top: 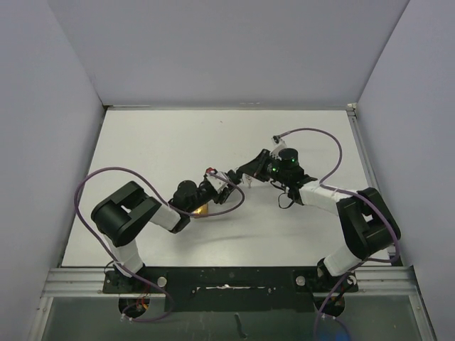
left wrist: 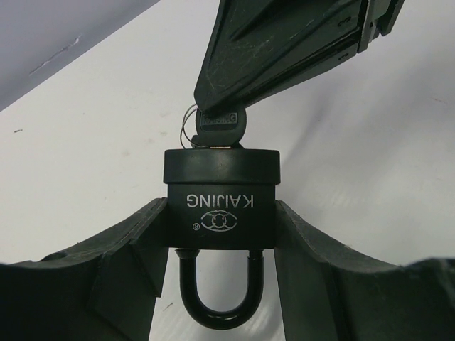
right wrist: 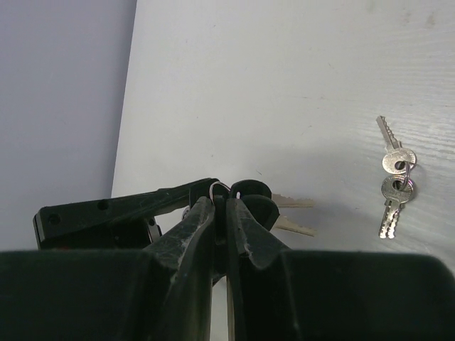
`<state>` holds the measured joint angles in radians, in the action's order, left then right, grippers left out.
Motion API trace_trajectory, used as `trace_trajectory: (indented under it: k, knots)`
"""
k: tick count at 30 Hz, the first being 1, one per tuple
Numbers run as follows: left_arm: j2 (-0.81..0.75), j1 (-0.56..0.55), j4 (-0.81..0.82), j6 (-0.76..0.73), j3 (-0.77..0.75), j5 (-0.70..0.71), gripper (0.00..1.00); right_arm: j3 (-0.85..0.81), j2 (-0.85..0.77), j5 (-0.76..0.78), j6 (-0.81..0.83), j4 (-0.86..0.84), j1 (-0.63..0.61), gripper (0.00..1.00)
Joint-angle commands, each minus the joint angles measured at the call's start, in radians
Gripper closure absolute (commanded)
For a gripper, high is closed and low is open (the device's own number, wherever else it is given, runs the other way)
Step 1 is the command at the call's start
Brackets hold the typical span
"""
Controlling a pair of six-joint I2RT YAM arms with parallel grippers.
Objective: Unlock with the key
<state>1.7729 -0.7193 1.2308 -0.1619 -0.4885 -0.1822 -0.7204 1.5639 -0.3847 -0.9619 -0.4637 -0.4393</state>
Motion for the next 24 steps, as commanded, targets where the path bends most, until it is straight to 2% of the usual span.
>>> trace_trajectory:
  k: [1,24]
  knots:
    - [-0.004,-0.011,0.285,-0.016,-0.13,0.063,1.0,-0.053,0.0,-0.093,-0.049,0.139,-0.047,1.0]
    - [-0.006,-0.026,0.271,-0.083,-0.13,0.173,1.0,-0.21,0.073,0.021,-0.097,0.419,-0.108,1.0]
